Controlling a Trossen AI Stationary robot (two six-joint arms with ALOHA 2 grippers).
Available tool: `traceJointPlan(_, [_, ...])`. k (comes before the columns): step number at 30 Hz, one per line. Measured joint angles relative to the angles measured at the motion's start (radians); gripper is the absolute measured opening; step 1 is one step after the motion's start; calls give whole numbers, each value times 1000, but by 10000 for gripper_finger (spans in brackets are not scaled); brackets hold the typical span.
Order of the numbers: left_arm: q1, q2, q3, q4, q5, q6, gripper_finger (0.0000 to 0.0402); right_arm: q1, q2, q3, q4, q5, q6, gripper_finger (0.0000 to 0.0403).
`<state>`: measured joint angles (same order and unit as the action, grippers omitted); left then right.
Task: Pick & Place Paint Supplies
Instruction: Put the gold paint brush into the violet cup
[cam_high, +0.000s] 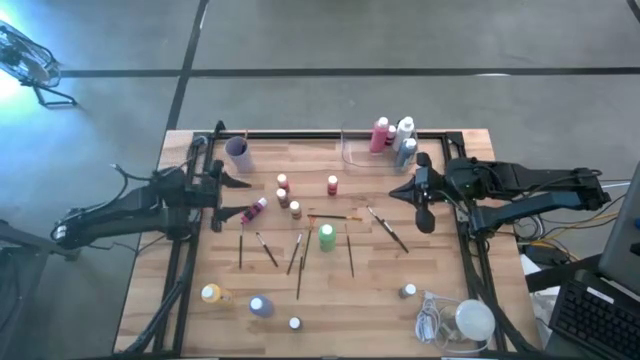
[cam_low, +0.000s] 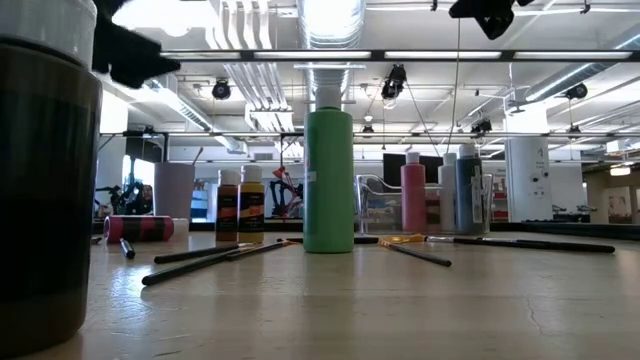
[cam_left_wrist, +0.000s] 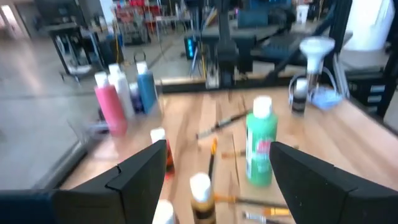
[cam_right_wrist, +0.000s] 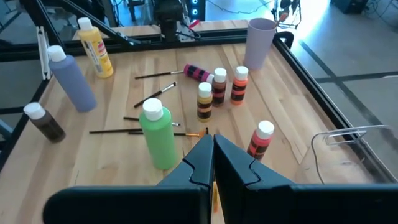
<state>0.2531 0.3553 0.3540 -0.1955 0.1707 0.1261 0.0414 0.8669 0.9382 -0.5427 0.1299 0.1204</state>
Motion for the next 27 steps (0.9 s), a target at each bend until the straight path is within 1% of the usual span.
traceJointPlan(8, [0, 0, -205, 3, 0, -10, 289, 0, 34, 0, 0, 0, 0, 9])
traceJointPlan(10, [6, -6, -235, 36, -19, -110, 289, 0, 43, 0, 0, 0, 0, 9])
traceJointPlan(12, [9, -16, -242, 53, -61, -185, 289, 0, 52, 0, 0, 0, 0, 9])
traceJointPlan(13, [9, -17, -245, 37, -79, -206, 289, 0, 56, 0, 0, 0, 0, 9])
traceJointPlan(27, [8, -13, -244, 34, -84, -213, 289, 0, 143, -1, 0, 0, 0, 9])
